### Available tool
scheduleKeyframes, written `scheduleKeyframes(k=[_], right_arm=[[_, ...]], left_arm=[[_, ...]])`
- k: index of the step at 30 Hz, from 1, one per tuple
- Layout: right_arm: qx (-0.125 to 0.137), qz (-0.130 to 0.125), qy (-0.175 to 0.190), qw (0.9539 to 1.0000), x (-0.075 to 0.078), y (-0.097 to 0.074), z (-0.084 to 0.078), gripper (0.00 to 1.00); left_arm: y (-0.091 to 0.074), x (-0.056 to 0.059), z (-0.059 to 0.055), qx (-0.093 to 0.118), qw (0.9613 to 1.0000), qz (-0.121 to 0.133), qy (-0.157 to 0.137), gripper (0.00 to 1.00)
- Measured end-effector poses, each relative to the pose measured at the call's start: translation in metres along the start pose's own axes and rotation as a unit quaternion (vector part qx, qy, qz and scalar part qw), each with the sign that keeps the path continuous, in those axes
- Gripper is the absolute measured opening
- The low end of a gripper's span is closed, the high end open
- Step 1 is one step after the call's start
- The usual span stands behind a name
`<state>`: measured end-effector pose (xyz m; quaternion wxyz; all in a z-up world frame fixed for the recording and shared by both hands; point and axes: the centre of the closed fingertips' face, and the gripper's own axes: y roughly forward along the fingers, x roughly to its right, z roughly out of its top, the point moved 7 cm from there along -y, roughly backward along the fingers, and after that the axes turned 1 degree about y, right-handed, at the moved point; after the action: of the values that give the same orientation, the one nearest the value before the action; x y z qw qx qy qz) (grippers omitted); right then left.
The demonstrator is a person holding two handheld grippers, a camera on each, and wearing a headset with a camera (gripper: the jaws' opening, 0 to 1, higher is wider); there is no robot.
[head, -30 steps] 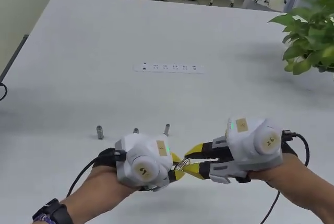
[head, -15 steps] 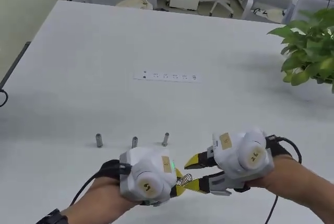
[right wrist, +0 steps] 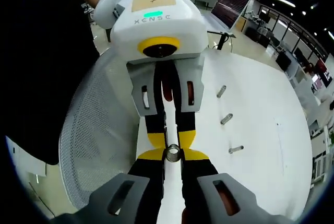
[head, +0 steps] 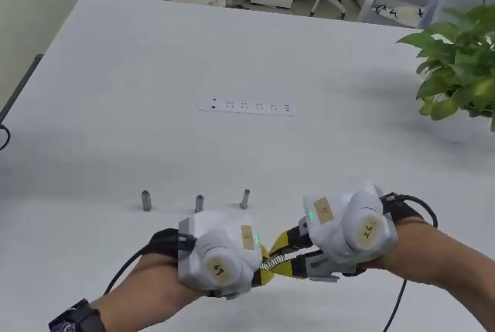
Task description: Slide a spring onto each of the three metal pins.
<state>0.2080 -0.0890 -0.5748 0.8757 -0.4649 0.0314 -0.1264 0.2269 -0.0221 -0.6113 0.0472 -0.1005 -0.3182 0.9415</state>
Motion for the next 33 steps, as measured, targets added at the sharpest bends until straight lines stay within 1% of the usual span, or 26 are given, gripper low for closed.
scheduleKeyframes(k=[7, 8, 10, 13, 14, 18, 22, 23, 24, 25, 27, 29, 30, 33], right_arm=[[0.001, -0.003, 0.001, 1.0, 0.001, 0.0, -0.001, 0.09], [0.002, -0.005, 0.002, 1.0, 0.002, 0.0, -0.001, 0.09], [0.0, -0.01, 0.005, 0.9999, 0.004, -0.001, -0.003, 0.09], [0.003, -0.017, 0.013, 0.9998, 0.008, -0.003, -0.006, 0.09], [0.005, -0.019, 0.017, 0.9997, 0.008, -0.004, -0.007, 0.09], [0.002, -0.024, 0.024, 0.9994, 0.01, -0.004, -0.012, 0.09], [0.001, -0.032, 0.034, 0.9989, 0.014, -0.003, -0.019, 0.09], [0.0, -0.034, 0.037, 0.9988, 0.014, -0.003, -0.02, 0.09], [-0.003, -0.037, 0.041, 0.9985, 0.017, -0.002, -0.023, 0.09], [-0.003, -0.038, 0.042, 0.9984, 0.017, -0.002, -0.024, 0.09], [-0.009, -0.044, 0.052, 0.9977, 0.022, -0.002, -0.03, 0.09], [-0.01, -0.045, 0.056, 0.9974, 0.024, -0.002, -0.032, 0.09], [-0.011, -0.044, 0.061, 0.9971, 0.026, -0.002, -0.034, 0.09], [-0.015, -0.047, 0.065, 0.9967, 0.031, -0.001, -0.04, 0.09]], left_arm=[[0.001, -0.002, 0.0, 0.007, 1.0, 0.001, -0.006, 0.03], [0.0, -0.003, -0.001, 0.01, 0.9999, 0.002, -0.011, 0.04], [-0.001, -0.004, -0.002, 0.013, 0.9995, 0.003, -0.029, 0.1], [-0.003, -0.005, -0.005, 0.015, 0.9991, 0.007, -0.04, 0.16], [-0.004, -0.006, -0.007, 0.014, 0.9989, 0.012, -0.044, 0.17], [-0.007, -0.006, -0.013, 0.013, 0.9983, 0.016, -0.054, 0.17], [-0.013, -0.01, -0.018, 0.019, 0.9963, 0.027, -0.079, 0.18], [-0.014, -0.011, -0.02, 0.02, 0.9958, 0.03, -0.084, 0.18], [-0.016, -0.012, -0.024, 0.017, 0.9951, 0.037, -0.09, 0.18], [-0.016, -0.013, -0.025, 0.017, 0.9949, 0.038, -0.092, 0.19], [-0.021, -0.015, -0.032, 0.017, 0.9926, 0.049, -0.11, 0.21], [-0.025, -0.016, -0.038, 0.013, 0.9917, 0.054, -0.116, 0.22], [-0.029, -0.017, -0.042, 0.013, 0.9903, 0.062, -0.124, 0.22], [-0.037, -0.02, -0.051, 0.011, 0.9873, 0.074, -0.14, 0.23]])
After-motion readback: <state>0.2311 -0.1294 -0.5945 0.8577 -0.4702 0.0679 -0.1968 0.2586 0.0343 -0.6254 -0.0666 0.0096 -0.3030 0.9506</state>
